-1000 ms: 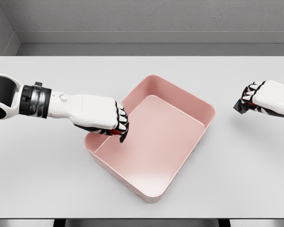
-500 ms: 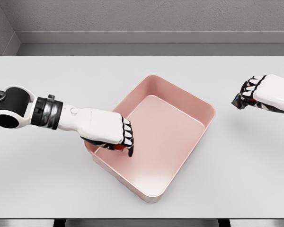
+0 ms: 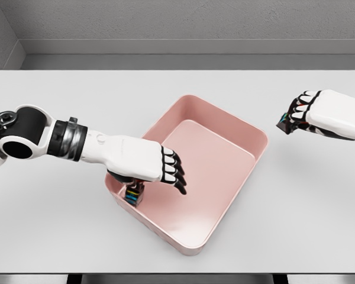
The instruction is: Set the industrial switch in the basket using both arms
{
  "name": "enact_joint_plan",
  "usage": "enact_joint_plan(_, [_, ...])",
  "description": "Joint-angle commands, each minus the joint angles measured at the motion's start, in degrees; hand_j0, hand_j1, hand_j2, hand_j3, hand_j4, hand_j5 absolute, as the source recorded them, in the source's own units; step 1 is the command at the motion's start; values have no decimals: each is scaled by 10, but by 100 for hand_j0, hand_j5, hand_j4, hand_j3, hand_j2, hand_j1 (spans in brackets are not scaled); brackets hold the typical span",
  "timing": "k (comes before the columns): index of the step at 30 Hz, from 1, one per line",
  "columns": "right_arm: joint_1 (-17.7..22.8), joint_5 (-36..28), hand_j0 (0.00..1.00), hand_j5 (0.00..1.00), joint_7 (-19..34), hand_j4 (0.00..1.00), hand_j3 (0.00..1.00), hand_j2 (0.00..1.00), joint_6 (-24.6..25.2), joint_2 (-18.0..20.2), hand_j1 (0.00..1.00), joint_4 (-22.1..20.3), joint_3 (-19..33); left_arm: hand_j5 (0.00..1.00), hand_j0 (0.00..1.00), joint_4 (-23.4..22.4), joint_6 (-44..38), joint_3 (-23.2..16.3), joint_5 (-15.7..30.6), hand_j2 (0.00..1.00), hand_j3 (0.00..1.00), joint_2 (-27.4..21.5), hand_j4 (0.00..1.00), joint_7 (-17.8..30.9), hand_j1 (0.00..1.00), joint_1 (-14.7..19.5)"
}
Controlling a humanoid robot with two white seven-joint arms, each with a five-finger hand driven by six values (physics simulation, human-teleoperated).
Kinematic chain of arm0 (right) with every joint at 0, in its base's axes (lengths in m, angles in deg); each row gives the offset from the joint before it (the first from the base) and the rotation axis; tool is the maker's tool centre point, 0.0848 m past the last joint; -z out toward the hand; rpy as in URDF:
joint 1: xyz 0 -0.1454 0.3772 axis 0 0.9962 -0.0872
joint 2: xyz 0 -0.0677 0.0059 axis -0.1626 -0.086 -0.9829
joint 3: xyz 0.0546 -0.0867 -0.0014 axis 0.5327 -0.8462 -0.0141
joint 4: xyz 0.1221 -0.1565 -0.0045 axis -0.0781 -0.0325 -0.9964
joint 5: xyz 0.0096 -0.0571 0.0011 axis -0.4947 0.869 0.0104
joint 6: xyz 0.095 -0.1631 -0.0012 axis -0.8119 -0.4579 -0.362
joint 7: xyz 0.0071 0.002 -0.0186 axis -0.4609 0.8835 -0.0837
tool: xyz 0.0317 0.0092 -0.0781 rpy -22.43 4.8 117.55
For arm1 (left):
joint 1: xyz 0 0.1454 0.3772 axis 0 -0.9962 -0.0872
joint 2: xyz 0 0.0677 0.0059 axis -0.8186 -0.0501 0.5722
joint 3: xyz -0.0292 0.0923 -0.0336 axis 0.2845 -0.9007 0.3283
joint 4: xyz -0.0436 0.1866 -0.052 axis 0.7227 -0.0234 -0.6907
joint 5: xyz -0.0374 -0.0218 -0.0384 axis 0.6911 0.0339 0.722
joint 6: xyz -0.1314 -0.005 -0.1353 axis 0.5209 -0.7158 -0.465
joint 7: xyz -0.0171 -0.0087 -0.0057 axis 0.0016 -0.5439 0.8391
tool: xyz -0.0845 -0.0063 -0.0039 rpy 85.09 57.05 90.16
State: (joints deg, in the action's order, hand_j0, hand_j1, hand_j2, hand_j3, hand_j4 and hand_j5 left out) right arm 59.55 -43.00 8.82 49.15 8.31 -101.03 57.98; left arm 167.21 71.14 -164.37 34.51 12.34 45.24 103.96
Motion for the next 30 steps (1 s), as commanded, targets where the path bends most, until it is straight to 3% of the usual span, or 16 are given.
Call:
enact_joint_plan(1, [-1, -4, 40, 40, 0, 40, 40, 40, 1, -3, 40, -6, 0, 100, 100, 0, -1, 1, 4, 100, 100, 1, 100, -1, 100, 0])
enact_joint_plan(12, [-2, -28, 40, 40, 0, 40, 40, 40, 1, -13, 40, -21, 0, 100, 100, 0, -1, 15, 7, 100, 100, -1, 100, -4, 100, 7])
enact_joint_plan(15, [-3, -29, 40, 40, 0, 40, 40, 40, 1, -13, 40, -21, 0, 100, 100, 0, -1, 50, 40, 100, 100, -13, 100, -5, 100, 15])
enact_joint_plan(18, [-5, -29, 41, 41, 0, 41, 41, 41, 1, -22, 41, -21, -1, 100, 100, 0, -1, 76, 130, 100, 100, -72, 100, -11, 100, 21])
enact_joint_plan(20, [-5, -29, 41, 41, 0, 41, 41, 41, 1, -33, 41, -21, -2, 100, 100, 0, -1, 72, 196, 100, 100, -128, 100, -23, 100, 6])
enact_joint_plan(23, [-9, -29, 41, 41, 0, 41, 41, 41, 1, -38, 41, -21, -4, 100, 100, -7, -1, 69, 196, 100, 100, -162, 100, -22, 100, -20])
enact_joint_plan(30, [-12, -29, 41, 41, 3, 41, 41, 41, 1, -61, 41, -21, -8, 100, 100, -54, -1, 67, 190, 100, 100, -179, 100, -21, 100, -59])
